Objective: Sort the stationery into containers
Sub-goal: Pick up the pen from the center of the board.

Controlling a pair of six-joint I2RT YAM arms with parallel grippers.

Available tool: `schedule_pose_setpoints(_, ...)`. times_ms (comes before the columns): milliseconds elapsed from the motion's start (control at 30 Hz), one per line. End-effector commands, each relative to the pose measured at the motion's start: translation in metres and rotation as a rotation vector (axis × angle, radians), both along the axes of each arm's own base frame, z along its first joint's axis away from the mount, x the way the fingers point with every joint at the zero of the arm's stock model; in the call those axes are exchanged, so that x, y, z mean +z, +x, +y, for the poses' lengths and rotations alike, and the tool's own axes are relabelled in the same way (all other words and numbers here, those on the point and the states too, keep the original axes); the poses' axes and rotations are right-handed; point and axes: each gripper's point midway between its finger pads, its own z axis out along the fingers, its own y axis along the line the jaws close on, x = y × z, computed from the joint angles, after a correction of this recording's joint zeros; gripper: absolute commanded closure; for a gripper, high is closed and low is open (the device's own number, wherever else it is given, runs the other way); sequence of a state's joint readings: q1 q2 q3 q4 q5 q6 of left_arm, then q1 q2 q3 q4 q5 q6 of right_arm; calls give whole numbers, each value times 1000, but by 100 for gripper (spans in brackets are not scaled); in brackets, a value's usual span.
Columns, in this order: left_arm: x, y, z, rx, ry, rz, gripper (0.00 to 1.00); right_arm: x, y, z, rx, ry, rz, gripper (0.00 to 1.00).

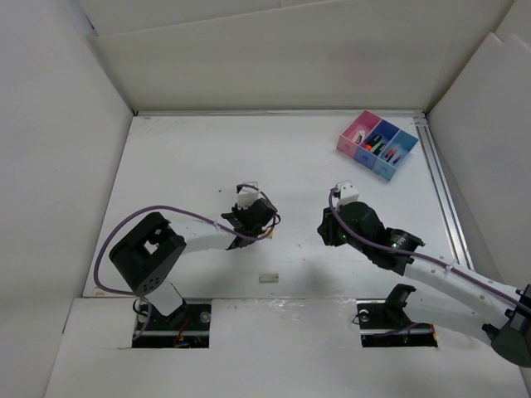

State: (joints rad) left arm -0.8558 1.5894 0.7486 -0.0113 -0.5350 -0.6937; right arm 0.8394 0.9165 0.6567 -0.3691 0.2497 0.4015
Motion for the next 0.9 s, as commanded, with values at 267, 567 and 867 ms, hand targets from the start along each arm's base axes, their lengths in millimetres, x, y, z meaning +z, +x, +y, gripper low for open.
schedule_pose_setpoints(267,4,8,-6,-14,4,-25,100,19,3,-22,-114,1,-51,60)
schedule_pose_setpoints(567,106,38,-38,-50,-131,-192,100,33,21,-49,-286,0,-80,59)
schedule_pose_setpoints(867,188,64,-127,-276,-364,-305,100,75,36,-121,-611,50,-188,51)
